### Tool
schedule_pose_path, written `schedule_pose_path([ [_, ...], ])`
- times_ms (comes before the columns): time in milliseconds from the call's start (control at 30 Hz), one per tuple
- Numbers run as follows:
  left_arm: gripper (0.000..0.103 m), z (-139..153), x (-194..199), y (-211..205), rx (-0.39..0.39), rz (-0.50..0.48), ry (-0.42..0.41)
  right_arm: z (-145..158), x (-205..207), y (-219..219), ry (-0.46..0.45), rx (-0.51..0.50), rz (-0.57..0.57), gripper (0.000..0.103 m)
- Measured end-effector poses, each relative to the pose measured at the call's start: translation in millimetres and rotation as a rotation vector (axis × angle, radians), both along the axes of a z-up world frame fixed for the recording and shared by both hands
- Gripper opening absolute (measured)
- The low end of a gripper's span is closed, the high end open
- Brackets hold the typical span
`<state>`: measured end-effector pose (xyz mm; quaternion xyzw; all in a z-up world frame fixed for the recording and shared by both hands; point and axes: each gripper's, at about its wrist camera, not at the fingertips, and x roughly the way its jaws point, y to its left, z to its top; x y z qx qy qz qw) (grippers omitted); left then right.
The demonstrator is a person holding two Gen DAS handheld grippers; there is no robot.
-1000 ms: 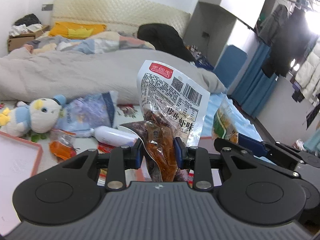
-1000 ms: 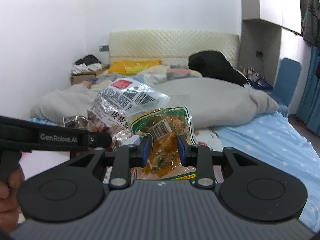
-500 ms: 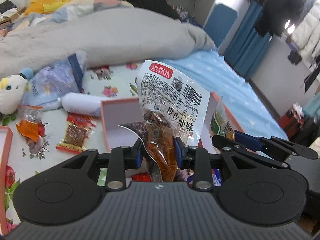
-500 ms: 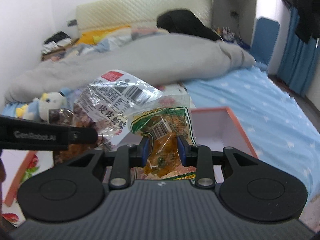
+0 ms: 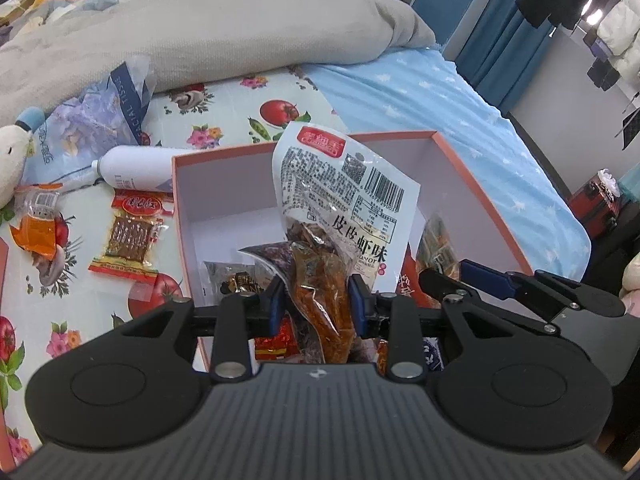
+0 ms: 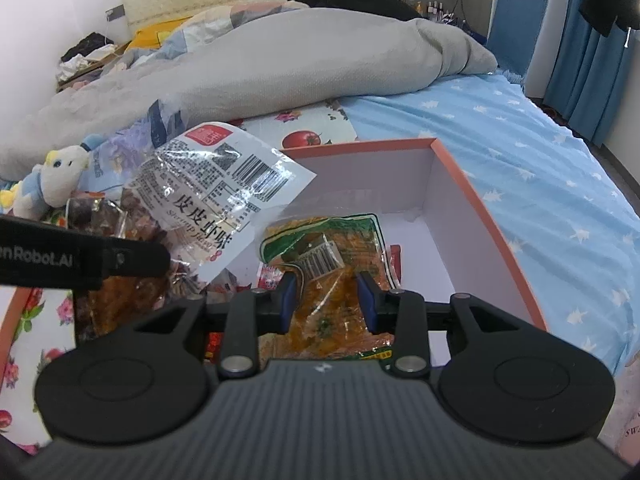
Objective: Organize snacks
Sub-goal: 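Open both grippers to drop the packets into the deep box, then raise both tools away from the deep box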
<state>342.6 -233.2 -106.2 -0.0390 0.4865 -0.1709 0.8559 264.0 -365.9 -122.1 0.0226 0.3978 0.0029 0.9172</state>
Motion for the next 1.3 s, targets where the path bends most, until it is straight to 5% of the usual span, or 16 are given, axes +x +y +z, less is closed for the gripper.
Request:
schedule_pose_path([
  [33, 0.042, -1, 1, 0, 0.007, 0.001, 0.003, 0, 1, -1, 0.001, 0.001, -0.006, 0.036],
  [100, 0.069, 2, 0, -1, 0.022, -0.004, -0.006, 2, -1, -3, -0.008, 0.014, -0.009, 0.053],
  [300, 0.074, 24, -8, 3, 0.010, -0.005, -0.074, 14, -5, -8, -0.049, 0.046, -0.037, 0.081],
  [833, 0.074, 111, -58, 49, -0.026, -0.002, -0.268, 100, -51, 19, -0.274, 0.079, -0.022, 0.081],
  [1300, 0.074, 152, -111, 131, -0.034, 0.093, -0.383, 136, -82, 66, -0.374, 0.092, 0.048, 0.081],
])
